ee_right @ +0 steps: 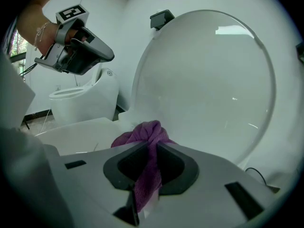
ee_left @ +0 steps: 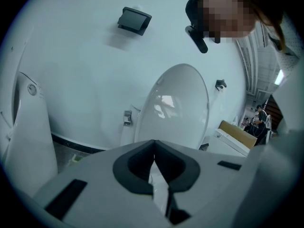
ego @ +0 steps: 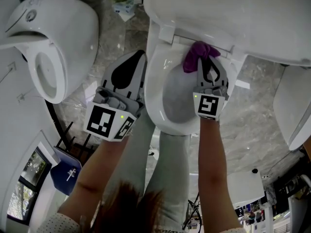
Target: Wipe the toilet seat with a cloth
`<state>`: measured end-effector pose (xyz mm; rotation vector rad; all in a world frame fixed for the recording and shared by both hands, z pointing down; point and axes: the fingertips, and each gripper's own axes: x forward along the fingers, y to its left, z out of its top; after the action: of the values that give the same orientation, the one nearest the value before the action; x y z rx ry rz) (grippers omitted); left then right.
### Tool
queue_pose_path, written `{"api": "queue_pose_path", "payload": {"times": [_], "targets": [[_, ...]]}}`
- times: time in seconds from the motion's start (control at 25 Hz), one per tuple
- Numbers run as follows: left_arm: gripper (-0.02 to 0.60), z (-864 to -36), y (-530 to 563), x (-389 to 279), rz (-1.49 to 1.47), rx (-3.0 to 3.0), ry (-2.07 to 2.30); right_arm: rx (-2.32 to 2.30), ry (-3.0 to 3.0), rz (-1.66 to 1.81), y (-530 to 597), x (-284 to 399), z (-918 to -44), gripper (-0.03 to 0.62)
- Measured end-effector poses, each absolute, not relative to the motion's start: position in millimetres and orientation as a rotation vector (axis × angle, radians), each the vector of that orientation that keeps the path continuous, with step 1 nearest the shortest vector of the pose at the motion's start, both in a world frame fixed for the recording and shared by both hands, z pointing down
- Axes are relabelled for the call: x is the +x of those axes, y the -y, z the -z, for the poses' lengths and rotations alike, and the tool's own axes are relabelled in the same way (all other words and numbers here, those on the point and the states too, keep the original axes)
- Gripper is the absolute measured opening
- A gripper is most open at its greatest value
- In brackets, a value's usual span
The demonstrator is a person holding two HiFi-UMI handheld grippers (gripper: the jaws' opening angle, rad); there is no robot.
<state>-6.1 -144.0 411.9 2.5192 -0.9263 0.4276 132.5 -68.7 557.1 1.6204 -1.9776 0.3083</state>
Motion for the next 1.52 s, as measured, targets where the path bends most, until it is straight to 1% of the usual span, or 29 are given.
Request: {"api": "queue_pose_path", "payload": {"times": [1.24, 1.52], "targets": [[0.005, -409.1, 126.5, 22.6, -0.438, 2.539, 0.883, 1.643, 1.882, -0.323, 27.9, 199.0, -559.1, 0.072], [0.005, -409.8, 123.2, 24.0, -0.439, 2.538, 0.881, 1.582, 1.886, -0.253, 18.9, 205.8, -557.8, 0.071]]}}
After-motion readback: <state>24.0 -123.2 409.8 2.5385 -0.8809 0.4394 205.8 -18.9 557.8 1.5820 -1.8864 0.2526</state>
